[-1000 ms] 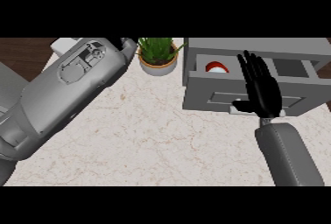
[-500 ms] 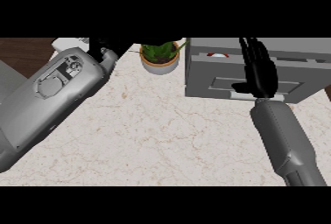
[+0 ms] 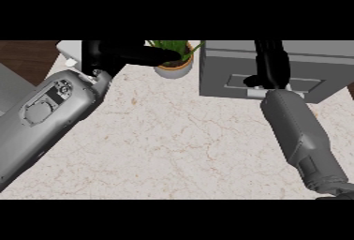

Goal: Pick up the can, place it into the drawer and close the drawer

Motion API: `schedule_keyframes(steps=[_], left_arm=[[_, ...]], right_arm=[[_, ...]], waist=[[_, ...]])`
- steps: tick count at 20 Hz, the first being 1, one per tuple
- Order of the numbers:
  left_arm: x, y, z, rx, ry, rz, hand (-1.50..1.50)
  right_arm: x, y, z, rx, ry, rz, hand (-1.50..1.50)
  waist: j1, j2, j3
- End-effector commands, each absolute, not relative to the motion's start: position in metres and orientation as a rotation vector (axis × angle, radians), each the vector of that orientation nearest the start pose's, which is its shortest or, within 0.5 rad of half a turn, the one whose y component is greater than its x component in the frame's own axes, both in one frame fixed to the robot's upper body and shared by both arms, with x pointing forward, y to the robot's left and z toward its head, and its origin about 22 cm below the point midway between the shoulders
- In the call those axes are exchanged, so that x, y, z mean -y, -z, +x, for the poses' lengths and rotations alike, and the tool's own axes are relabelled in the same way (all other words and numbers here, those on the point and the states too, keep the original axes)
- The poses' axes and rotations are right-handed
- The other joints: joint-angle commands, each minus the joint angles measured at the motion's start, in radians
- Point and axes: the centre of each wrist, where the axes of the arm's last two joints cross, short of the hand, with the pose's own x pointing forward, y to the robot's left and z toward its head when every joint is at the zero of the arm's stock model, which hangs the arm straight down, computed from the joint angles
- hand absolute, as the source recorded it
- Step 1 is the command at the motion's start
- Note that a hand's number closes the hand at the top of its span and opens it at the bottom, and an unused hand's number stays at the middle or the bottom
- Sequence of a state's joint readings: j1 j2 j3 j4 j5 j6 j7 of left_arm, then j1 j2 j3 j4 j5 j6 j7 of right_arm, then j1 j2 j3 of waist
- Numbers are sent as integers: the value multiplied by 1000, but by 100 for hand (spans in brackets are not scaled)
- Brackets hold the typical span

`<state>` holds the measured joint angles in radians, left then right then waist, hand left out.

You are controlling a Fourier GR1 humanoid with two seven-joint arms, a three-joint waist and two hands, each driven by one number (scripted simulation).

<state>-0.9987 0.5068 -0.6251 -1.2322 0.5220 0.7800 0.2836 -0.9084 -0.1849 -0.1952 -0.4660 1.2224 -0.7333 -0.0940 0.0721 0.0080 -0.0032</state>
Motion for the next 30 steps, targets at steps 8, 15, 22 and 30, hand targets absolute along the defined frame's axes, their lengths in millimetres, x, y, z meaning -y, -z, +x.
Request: schedule_keyframes(steps=[8, 15, 22, 30], left_arm=[[-149, -176, 358, 1746, 94, 222, -150], [-152, -160, 351, 1730, 97, 221, -150], [-161, -164, 352, 1739, 68, 234, -150], [-183, -155, 340, 1719, 86, 238, -150]], right_arm=[[215, -96, 462, 1672, -787, -1404, -150], [191, -88, 462, 1723, -791, -1284, -150], [184, -102, 465, 1884, -545, -1050, -150], [175, -108, 467, 1944, -277, -779, -150]], waist=[[35, 24, 5], [28, 25, 6], [18, 21, 9], [12, 4, 7]])
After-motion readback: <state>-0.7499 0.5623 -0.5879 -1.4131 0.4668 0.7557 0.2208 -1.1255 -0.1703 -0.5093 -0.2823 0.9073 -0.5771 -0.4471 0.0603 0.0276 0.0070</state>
